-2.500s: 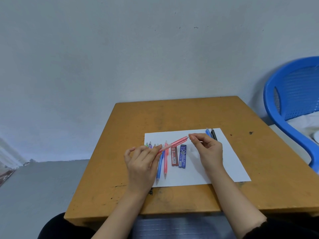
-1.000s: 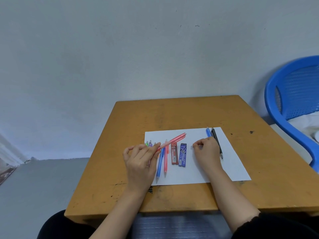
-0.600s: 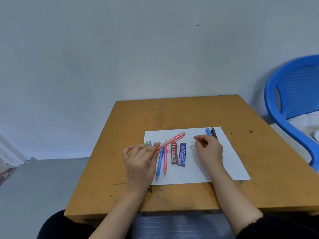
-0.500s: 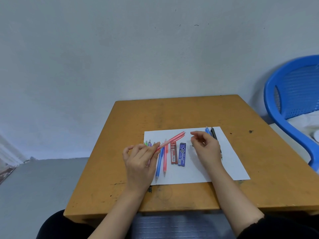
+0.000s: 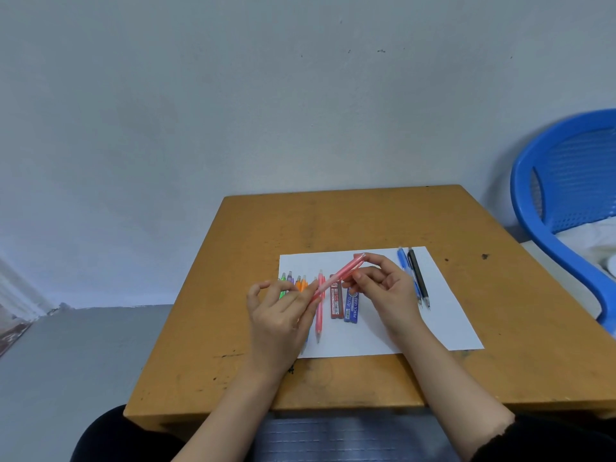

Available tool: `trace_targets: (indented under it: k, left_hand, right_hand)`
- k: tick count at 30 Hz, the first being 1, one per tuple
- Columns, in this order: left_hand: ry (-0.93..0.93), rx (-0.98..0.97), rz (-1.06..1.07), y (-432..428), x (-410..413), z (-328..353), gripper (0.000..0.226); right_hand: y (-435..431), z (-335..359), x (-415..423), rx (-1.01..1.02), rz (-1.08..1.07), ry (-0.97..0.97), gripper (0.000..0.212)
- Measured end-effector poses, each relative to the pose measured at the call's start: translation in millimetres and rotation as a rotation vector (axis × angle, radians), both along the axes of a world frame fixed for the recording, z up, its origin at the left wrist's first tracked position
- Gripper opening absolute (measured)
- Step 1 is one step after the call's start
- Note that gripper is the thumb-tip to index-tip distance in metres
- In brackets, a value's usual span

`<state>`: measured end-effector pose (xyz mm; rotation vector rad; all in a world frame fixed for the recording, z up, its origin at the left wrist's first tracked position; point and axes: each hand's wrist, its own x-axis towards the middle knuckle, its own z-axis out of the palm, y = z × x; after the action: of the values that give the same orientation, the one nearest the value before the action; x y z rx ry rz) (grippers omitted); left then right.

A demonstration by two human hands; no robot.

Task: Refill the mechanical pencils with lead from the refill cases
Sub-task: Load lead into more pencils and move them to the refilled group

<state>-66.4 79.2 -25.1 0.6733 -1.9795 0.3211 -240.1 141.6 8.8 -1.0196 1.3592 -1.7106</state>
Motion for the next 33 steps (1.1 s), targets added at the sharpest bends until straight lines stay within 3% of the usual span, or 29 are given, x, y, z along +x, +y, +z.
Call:
trace_targets:
  k: [21, 29, 33]
  left_hand:
    - [-0.118, -0.049, -0.003, 1.9, -1.7, -2.7, 0.02]
    - [0.011, 0.047, -0.051, 7.9, 1.9, 6.6, 0.025]
    - [0.102, 0.202, 0.038, 1.2, 14.0, 9.9, 0.03]
  right_hand:
    - [5.5, 7.7, 4.8, -0.067, 0.041, -0.178, 0.039]
    - [-0.8, 13.6, -4.3, -0.052, -0.204, -0.365, 0.029]
    - [-1.5, 22.2, -23.3, 0.036, -0.323, -0.333, 0.028]
